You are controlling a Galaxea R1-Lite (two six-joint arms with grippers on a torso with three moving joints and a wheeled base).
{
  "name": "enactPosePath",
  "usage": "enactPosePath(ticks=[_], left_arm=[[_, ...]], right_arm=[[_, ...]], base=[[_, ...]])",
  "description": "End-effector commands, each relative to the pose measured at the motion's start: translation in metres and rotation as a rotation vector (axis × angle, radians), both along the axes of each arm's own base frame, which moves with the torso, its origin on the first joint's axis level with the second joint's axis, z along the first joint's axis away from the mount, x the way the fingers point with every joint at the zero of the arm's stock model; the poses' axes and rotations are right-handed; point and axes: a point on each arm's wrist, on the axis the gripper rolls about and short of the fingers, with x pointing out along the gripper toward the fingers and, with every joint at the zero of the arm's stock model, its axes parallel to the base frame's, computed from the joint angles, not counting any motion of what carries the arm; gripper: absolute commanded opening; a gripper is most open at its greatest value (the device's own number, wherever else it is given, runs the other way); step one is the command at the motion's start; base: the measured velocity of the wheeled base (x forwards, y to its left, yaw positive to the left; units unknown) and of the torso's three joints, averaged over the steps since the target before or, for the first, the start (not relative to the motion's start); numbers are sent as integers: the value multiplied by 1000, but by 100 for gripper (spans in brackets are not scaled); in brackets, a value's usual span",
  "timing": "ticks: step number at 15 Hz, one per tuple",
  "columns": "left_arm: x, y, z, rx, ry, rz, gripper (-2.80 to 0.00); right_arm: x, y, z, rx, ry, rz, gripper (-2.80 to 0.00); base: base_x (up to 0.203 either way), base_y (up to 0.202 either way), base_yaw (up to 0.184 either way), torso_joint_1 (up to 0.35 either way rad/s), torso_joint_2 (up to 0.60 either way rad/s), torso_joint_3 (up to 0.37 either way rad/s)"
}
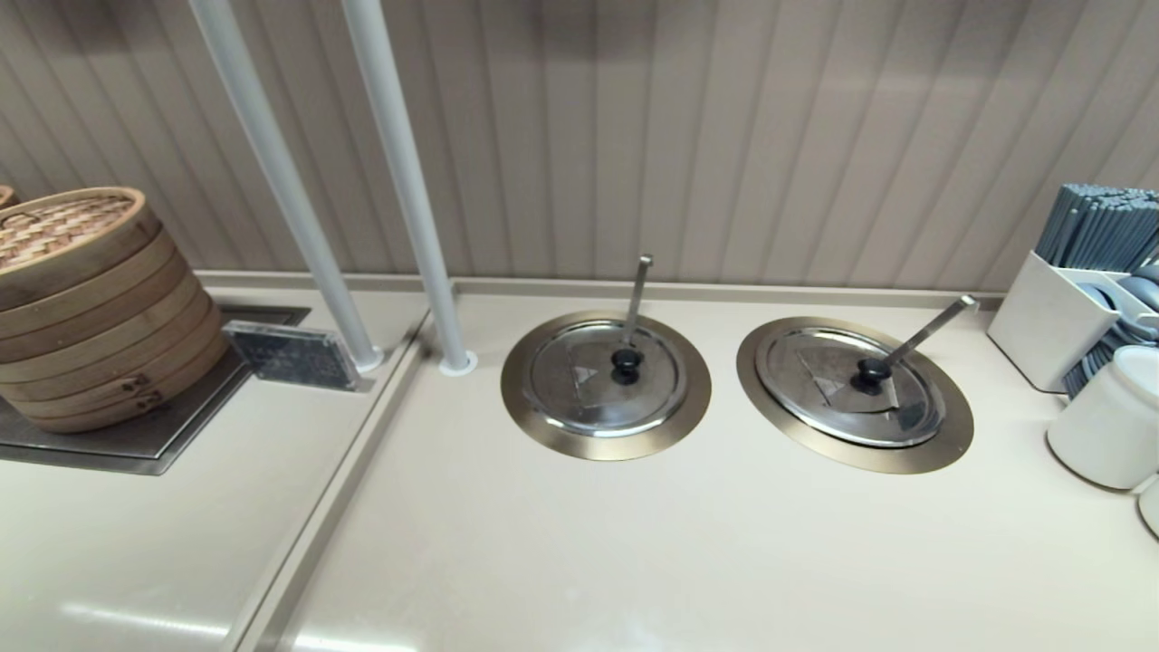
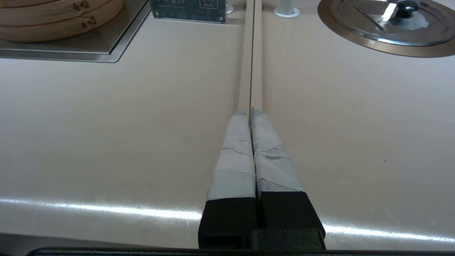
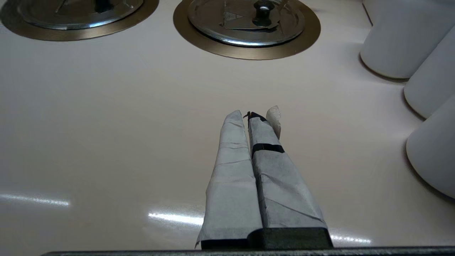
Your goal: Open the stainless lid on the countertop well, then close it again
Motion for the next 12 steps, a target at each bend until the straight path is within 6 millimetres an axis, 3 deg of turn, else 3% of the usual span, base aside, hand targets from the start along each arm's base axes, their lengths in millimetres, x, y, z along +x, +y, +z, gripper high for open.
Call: enactPosePath(ticks=[1,12], left_arm=[[0,0,0,0,0,0,-280],[0,0,0,0,-1,0,-280]], right_arm=[[0,0,-1,24,3,2,-280],[0,0,0,44,3,-6,-280]], base=[[0,0,0,0,0,0],[0,0,0,0,0,0]])
